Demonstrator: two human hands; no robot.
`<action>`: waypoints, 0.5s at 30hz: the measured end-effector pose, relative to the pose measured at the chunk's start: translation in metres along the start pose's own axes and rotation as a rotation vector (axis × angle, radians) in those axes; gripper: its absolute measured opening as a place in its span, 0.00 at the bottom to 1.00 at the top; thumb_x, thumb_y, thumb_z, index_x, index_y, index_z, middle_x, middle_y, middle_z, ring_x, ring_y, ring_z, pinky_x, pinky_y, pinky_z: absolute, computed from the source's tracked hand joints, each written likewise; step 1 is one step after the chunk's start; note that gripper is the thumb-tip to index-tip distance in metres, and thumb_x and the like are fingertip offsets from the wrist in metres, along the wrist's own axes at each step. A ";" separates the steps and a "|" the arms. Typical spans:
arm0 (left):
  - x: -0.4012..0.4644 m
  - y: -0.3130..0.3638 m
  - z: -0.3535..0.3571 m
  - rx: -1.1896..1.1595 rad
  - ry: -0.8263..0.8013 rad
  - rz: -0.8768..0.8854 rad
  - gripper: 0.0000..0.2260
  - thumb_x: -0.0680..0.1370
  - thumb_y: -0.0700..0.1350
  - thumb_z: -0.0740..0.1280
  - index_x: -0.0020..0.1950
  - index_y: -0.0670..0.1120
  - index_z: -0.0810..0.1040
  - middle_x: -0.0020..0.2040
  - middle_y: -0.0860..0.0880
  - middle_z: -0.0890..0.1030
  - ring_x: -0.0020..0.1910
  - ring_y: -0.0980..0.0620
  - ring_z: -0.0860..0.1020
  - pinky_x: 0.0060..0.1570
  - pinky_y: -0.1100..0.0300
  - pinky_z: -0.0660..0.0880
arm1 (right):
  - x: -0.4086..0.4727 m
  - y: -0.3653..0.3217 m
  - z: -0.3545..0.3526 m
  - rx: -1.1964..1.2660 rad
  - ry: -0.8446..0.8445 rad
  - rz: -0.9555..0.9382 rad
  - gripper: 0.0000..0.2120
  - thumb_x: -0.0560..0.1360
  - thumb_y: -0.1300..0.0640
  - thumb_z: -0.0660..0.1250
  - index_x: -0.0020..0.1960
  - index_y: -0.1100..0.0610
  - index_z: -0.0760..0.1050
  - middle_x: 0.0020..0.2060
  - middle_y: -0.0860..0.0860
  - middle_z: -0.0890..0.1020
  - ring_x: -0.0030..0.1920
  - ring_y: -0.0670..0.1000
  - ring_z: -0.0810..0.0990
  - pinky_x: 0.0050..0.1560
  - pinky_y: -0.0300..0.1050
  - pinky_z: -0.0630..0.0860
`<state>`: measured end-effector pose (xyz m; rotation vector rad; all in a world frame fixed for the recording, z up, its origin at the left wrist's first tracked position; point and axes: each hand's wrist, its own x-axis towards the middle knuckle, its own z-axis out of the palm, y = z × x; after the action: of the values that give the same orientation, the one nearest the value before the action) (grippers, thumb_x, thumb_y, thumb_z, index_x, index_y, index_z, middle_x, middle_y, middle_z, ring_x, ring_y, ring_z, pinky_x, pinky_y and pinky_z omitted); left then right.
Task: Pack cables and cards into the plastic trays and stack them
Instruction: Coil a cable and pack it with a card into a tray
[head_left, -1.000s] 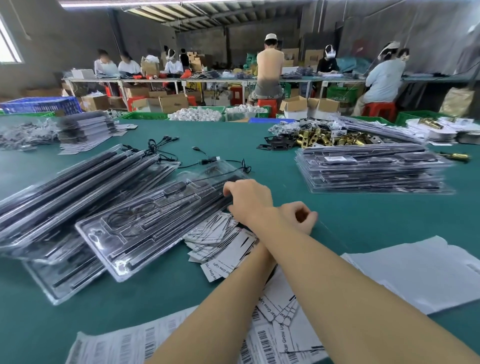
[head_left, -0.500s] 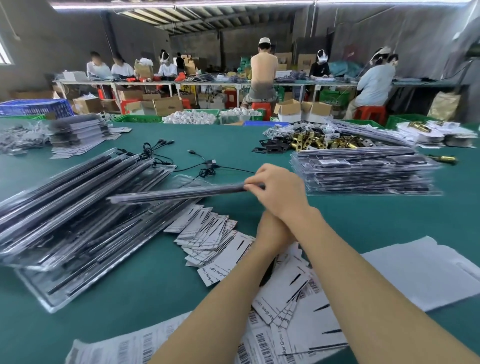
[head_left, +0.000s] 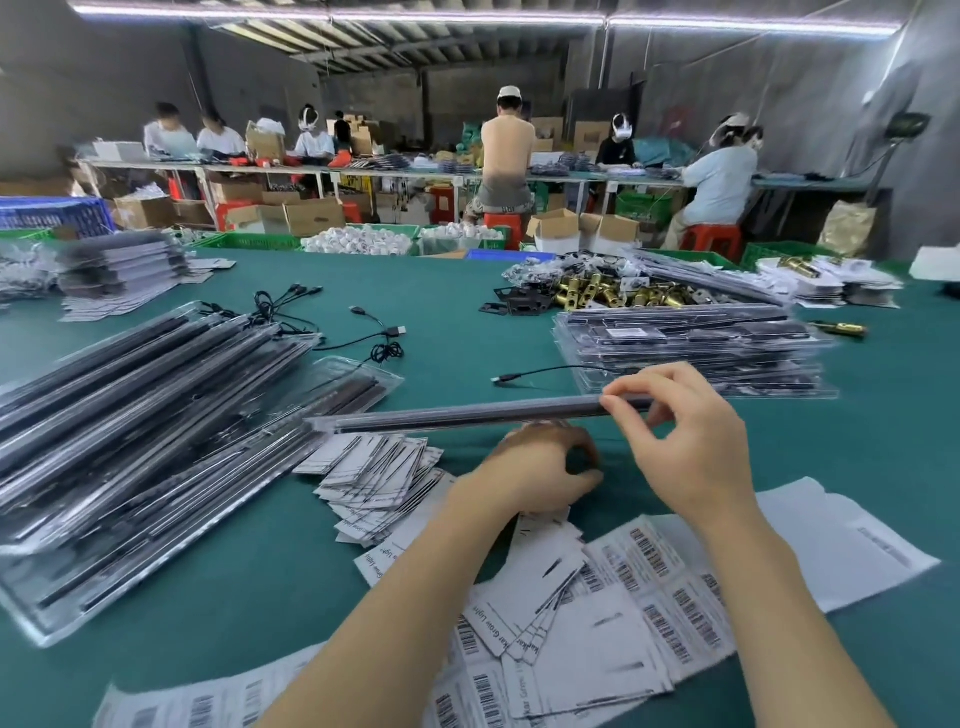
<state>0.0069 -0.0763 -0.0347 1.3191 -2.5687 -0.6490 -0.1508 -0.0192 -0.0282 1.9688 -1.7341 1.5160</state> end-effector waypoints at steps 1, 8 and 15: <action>0.001 -0.001 -0.001 -0.001 -0.012 0.005 0.16 0.80 0.58 0.63 0.66 0.56 0.75 0.67 0.52 0.76 0.64 0.48 0.74 0.59 0.54 0.72 | -0.004 0.005 -0.004 0.005 0.029 0.010 0.02 0.76 0.50 0.70 0.47 0.45 0.82 0.45 0.41 0.77 0.39 0.46 0.75 0.38 0.33 0.71; 0.006 -0.014 -0.030 0.087 -0.021 -0.224 0.30 0.80 0.67 0.57 0.77 0.50 0.67 0.78 0.51 0.65 0.78 0.49 0.61 0.75 0.54 0.57 | -0.017 0.023 -0.009 0.037 0.060 0.168 0.02 0.80 0.53 0.67 0.49 0.47 0.76 0.51 0.43 0.75 0.42 0.43 0.75 0.41 0.34 0.70; -0.002 -0.043 -0.043 -1.170 0.246 -0.513 0.14 0.83 0.43 0.66 0.64 0.34 0.75 0.66 0.32 0.76 0.48 0.44 0.81 0.55 0.48 0.81 | 0.000 0.015 -0.012 -0.128 -0.014 0.159 0.03 0.81 0.47 0.64 0.48 0.43 0.73 0.41 0.35 0.80 0.38 0.37 0.77 0.35 0.37 0.68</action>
<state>0.0538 -0.1095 -0.0165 1.3789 -1.1660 -1.5858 -0.1700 -0.0165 -0.0295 1.8230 -1.9817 1.3991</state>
